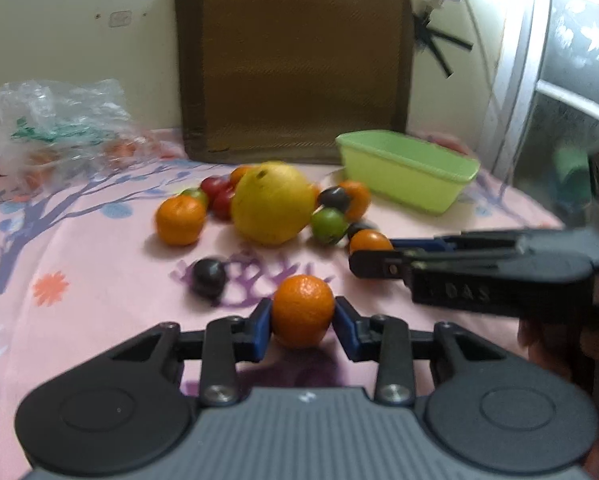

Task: Organize fruits
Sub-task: 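Grasp a mandarin with the left tool while the right tool grasps an orange tomato, then release both fruits into the green basket from both tools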

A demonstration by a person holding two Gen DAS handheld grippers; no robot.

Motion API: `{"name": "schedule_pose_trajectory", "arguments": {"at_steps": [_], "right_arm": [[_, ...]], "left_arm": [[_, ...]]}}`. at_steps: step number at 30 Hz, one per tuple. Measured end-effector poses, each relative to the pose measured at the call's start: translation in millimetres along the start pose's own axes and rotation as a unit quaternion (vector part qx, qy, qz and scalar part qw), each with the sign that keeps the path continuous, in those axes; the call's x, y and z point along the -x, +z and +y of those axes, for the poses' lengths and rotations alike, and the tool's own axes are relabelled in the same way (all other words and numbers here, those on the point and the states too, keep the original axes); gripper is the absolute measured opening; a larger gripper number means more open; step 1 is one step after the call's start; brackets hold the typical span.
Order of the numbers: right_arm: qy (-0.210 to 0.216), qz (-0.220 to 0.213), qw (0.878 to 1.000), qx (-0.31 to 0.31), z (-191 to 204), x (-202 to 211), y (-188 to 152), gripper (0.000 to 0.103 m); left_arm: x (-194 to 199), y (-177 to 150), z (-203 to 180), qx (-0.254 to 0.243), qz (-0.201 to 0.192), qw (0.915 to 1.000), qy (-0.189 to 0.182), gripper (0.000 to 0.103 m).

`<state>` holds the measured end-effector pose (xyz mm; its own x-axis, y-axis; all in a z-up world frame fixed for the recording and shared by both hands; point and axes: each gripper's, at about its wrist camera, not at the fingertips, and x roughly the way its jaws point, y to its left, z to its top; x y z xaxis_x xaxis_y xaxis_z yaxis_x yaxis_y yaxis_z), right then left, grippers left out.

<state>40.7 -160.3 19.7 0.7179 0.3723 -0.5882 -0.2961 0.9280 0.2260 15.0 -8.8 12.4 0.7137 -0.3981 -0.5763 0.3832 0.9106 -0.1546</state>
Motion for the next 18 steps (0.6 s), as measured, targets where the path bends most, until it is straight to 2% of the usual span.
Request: {"name": "schedule_pose_trajectory", "arguments": {"at_steps": [2, 4, 7, 9, 12, 15, 18], "right_arm": [[-0.006, -0.022, 1.000, 0.001, -8.5, 16.8, 1.3, 0.031], [-0.026, -0.064, 0.998, -0.003, -24.1, 36.8, 5.8, 0.031], [-0.096, -0.120, 0.988, -0.019, -56.4, 55.6, 18.8, 0.031], [-0.133, -0.136, 0.981, -0.029, -77.4, 58.4, 26.0, 0.031], [-0.178, -0.137, 0.974, -0.016, -104.4, 50.0, 37.2, 0.031], [-0.186, -0.117, 0.975, 0.005, -115.5, 34.3, 42.6, 0.031], [-0.176, -0.101, 0.979, -0.005, -123.2, 27.9, 38.3, 0.033]], "left_arm": [[-5.2, 13.5, -6.9, 0.002, -0.005, 0.9995, -0.031, 0.033], [-16.3, 31.1, -18.2, 0.000, -0.007, 0.9985, -0.055, 0.033], [-45.1, 64.3, -41.2, -0.002, -0.017, 0.9953, -0.095, 0.033], [-69.9, 84.8, -55.7, -0.007, -0.027, 0.9942, -0.104, 0.033], [-113.6, 112.0, -69.4, 0.006, -0.021, 0.9929, -0.117, 0.033], [-148.0, 127.8, -73.5, 0.034, -0.009, 0.9921, -0.121, 0.033], [-167.2, 133.8, -78.1, 0.044, 0.012, 0.9926, -0.112, 0.034]]}}
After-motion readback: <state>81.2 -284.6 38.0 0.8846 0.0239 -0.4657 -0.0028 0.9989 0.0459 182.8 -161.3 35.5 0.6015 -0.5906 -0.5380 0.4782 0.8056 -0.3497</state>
